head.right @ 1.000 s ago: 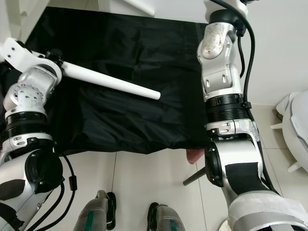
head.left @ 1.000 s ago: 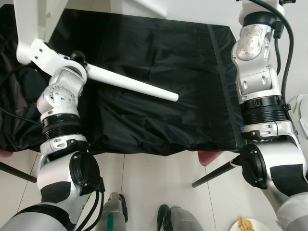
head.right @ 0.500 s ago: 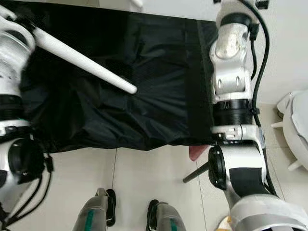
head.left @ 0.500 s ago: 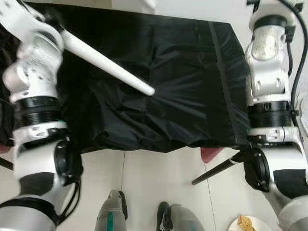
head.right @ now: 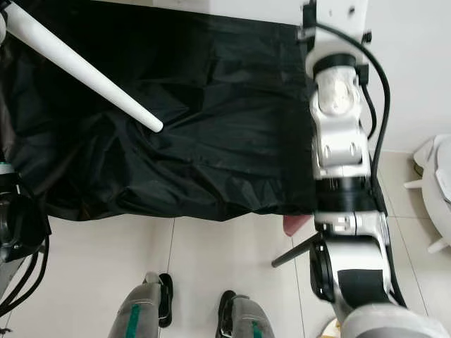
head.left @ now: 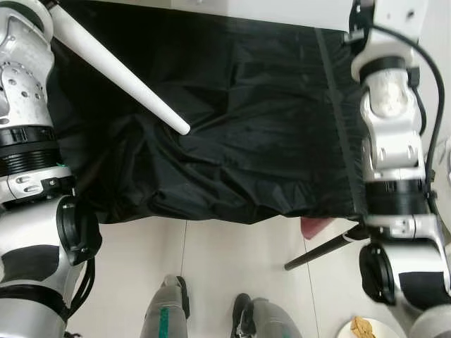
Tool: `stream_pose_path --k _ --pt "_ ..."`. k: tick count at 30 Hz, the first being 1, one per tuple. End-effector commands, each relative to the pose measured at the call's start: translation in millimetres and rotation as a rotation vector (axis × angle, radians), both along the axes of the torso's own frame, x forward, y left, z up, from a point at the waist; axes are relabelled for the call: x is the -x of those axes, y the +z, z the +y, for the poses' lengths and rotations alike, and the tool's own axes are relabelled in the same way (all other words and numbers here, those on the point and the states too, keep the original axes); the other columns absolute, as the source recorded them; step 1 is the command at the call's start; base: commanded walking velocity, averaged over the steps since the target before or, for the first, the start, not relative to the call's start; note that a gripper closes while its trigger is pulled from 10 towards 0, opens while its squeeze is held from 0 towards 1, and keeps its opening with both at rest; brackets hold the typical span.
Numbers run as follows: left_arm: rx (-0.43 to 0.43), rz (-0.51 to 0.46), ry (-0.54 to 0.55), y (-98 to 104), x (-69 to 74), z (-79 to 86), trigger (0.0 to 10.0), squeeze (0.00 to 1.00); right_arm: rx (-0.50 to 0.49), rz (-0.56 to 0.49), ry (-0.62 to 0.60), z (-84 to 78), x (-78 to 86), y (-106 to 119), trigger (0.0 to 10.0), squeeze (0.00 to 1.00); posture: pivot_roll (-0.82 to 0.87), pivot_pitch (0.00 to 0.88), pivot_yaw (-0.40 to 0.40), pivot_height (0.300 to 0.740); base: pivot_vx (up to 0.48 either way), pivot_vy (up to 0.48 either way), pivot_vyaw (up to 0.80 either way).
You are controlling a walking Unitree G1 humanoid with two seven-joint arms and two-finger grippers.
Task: Building children table
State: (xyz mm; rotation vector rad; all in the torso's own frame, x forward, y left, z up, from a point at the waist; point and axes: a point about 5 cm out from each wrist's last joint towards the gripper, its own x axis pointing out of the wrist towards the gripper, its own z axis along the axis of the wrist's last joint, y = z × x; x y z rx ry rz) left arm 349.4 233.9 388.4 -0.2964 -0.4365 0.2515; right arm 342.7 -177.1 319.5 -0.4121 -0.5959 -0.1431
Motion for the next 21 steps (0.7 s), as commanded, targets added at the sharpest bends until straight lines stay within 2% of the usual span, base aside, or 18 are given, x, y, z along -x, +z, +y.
stream_pose_path --k 1,2,3,5,6,7,8,10,13,16,17,18,19,20,21 --pt "-0.146 -0.211 -0.045 45.0 24.9 -10.7 0.0 0.0 -0.013 -0.098 -0.001 -6.4 13.4 19.7 10.0 0.0 0.12 0.102 -0.021 0.74 0.0 0.0 0.0" --pt "-0.169 -0.195 -0.077 42.7 23.9 -16.3 0.0 0.0 -0.009 -0.042 -0.015 -12.0 13.9 5.0 10.0 0.0 0.12 0.107 -0.02 0.74 0.0 0.0 0.0" --pt "-0.169 -0.195 -0.077 42.7 23.9 -16.3 0.0 0.0 -0.009 -0.042 -0.015 -12.0 13.9 5.0 10.0 0.0 0.12 0.107 -0.02 0.74 0.0 0.0 0.0" --pt "-0.208 -0.165 -0.137 38.5 20.4 -26.4 0.0 0.0 0.009 0.057 -0.035 -20.4 17.1 -24.2 10.0 0.0 0.12 0.111 -0.011 0.74 0.0 0.0 0.0" --pt "-0.208 -0.165 -0.137 38.5 20.4 -26.4 0.0 0.0 0.009 0.057 -0.035 -20.4 17.1 -24.2 10.0 0.0 0.12 0.111 -0.011 0.74 0.0 0.0 0.0" --pt "-0.253 -0.137 -0.169 34.5 18.3 -33.4 10.0 0.0 0.0 0.101 -0.032 -23.3 19.3 -37.2 10.0 0.0 0.12 0.114 -0.005 0.74 0.0 0.0 0.0" --pt "-0.253 -0.137 -0.169 34.5 18.3 -33.4 10.0 0.0 0.0 0.101 -0.032 -23.3 19.3 -37.2 10.0 0.0 0.12 0.114 -0.005 0.74 0.0 0.0 0.0" --pt "-0.292 -0.086 -0.252 20.2 15.9 -47.6 10.0 0.0 -0.04 0.154 -0.049 -31.2 25.4 -57.1 10.0 0.0 0.12 0.122 0.008 0.74 0.0 0.0 0.0" --pt "-0.317 -0.061 -0.298 11.5 15.6 -55.4 10.0 0.0 -0.053 0.178 -0.064 -35.9 28.9 -66.1 10.0 0.0 0.12 0.125 0.009 0.74 0.0 0.0 0.0" --pt "-0.361 0.006 -0.364 -8.1 15.4 -68.5 10.0 0.0 -0.133 0.229 -0.069 -46.1 37.0 -89.7 10.0 0.0 0.12 0.13 0.013 0.74 0.0 0.0 0.0" --pt "-0.361 0.006 -0.364 -8.1 15.4 -68.5 10.0 0.0 -0.133 0.229 -0.069 -46.1 37.0 -89.7 10.0 0.0 0.12 0.13 0.013 0.74 0.0 0.0 0.0" --pt "-0.378 0.047 -0.388 -18.6 14.6 -74.2 10.0 0.0 -0.175 0.273 -0.035 -47.6 40.0 -106.0 10.0 0.0 0.12 0.131 0.013 0.74 0.0 0.0 0.0" --pt "-0.378 0.047 -0.388 -18.6 14.6 -74.2 10.0 0.0 -0.175 0.273 -0.035 -47.6 40.0 -106.0 10.0 0.0 0.12 0.131 0.013 0.74 0.0 0.0 0.0" --pt "-0.388 0.081 -0.407 -28.0 14.2 -78.7 10.0 0.0 -0.242 0.325 0.002 -47.5 42.2 -121.0 10.0 0.0 0.11 0.133 0.016 0.74 0.0 0.0 0.0" --pt "-0.388 0.081 -0.407 -28.0 14.2 -78.7 10.0 0.0 -0.242 0.325 0.002 -47.5 42.2 -121.0 10.0 0.0 0.11 0.133 0.016 0.74 0.0 0.0 0.0"
